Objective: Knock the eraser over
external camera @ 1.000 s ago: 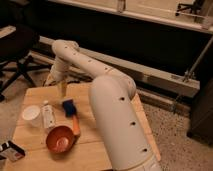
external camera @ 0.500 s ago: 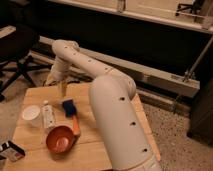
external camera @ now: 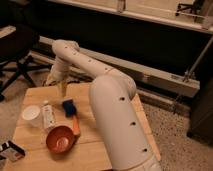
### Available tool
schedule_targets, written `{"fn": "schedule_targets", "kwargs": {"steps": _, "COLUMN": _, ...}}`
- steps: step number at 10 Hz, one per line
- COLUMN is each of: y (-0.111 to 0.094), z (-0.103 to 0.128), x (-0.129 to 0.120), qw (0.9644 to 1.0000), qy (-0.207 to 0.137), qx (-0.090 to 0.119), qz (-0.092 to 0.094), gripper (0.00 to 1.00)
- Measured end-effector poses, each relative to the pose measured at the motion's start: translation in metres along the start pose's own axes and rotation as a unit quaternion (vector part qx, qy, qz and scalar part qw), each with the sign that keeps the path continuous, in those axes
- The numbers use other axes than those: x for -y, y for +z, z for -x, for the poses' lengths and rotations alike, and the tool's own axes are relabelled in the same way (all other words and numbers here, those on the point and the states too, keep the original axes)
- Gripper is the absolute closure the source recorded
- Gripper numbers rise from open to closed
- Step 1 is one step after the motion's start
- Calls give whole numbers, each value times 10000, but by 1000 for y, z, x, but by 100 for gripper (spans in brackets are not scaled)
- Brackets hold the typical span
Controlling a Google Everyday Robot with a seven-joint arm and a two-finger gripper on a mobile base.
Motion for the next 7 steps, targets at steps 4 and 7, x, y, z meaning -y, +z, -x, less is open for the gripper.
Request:
{"fn": "schedule_targets", "kwargs": {"steps": 4, "y": 0, "z": 0, "x": 0, "qw": 10000, "qy": -29, "qx": -25, "qz": 18, "gripper": 20}}
{"fn": "schedule_targets", "kwargs": {"steps": 7, "y": 7, "z": 42, "x": -10, "qw": 9977, "qy": -630, "qx": -59, "qz": 245, "gripper": 20}}
